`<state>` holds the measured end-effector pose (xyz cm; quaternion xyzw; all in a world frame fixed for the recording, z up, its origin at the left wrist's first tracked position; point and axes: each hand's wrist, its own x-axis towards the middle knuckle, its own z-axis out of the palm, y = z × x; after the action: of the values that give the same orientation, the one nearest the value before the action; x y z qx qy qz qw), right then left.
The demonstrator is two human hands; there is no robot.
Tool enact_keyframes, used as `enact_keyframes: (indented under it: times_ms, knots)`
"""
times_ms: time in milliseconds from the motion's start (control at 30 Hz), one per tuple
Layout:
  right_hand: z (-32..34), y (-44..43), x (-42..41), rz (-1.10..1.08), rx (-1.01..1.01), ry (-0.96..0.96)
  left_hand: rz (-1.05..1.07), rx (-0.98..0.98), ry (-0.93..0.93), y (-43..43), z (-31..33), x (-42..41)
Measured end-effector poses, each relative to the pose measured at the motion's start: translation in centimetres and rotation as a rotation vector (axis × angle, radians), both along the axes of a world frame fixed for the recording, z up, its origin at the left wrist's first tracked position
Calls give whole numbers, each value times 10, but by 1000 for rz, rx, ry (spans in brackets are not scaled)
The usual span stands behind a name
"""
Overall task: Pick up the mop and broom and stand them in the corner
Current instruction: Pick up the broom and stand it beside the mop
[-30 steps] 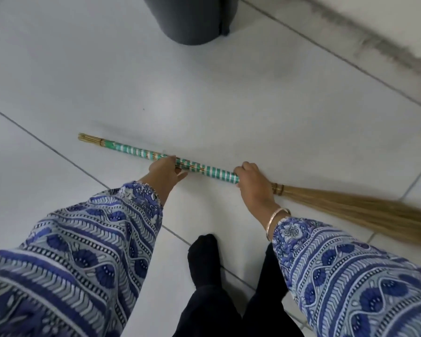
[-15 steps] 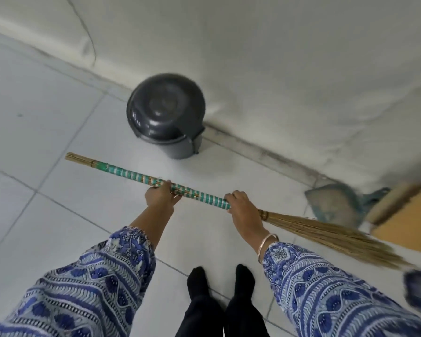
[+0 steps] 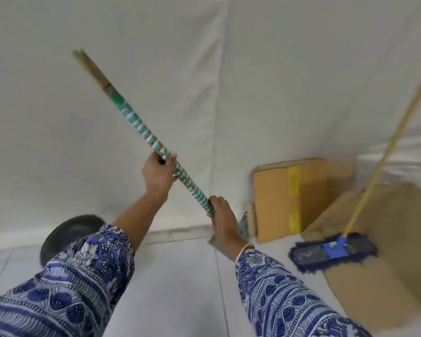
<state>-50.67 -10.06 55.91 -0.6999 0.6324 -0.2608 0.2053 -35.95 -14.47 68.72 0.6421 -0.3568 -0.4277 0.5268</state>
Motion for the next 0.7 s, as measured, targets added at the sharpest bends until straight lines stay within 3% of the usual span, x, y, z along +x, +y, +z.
enact_keyframes:
  times_ms: [267,400,700]
  knots:
    - [61,53,-247,-374,-140,-60,-414,-260,-197,31,72,-288]
    - [74,86,-375,-535,-106,-118,-556,-353,-240,65,89,-432]
    - [79,89,-582,-695,-80,-201,-770,-414,-263,64,93,-652]
